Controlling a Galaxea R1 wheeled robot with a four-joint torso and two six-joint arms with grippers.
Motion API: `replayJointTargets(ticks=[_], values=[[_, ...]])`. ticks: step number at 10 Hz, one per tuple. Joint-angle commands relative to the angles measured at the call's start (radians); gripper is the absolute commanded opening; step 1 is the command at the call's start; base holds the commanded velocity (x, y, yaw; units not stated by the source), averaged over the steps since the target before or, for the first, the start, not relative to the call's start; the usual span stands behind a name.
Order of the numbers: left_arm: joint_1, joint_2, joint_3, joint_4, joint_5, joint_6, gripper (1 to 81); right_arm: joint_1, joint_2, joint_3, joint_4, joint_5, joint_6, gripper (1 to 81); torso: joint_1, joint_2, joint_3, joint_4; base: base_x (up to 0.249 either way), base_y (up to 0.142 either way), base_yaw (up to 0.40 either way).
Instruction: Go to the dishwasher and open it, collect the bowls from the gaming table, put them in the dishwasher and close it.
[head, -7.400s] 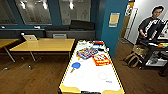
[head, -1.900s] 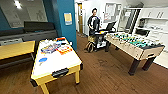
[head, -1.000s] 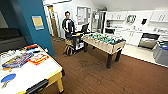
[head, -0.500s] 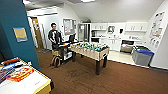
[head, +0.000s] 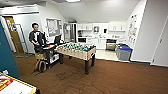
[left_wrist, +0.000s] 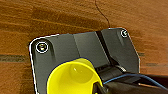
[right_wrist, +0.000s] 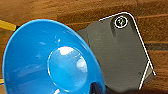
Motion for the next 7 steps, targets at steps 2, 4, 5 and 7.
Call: replayJointTargets(ticks=[2,4,5,7], values=[[-0.073,-0.015,0.009,0.004,0.048,0.01,1.0,0.054,0.002,0.01,-0.02,-0.024,-0.005,1.0,0.001,0.0,0.0,0.0,0.0,0.0,-0.398],[-0.073,-0.013,0.009,0.004,0.048,0.01,1.0,0.052,0.003,0.008,-0.023,-0.024,-0.005,1.0,0.001,0.0,0.0,0.0,0.0,0.0,-0.398],[-0.073,-0.013,0.009,0.003,0.048,0.01,1.0,0.052,0.003,0.008,-0.023,-0.024,-0.005,1.0,0.001,0.0,0.0,0.0,0.0,0.0,-0.398],[-0.073,-0.013,0.009,0.003,0.048,0.01,1.0,0.054,0.005,0.005,-0.025,-0.024,-0.005,1.0,0.001,0.0,0.0,0.0,0.0,0.0,-0.398]])
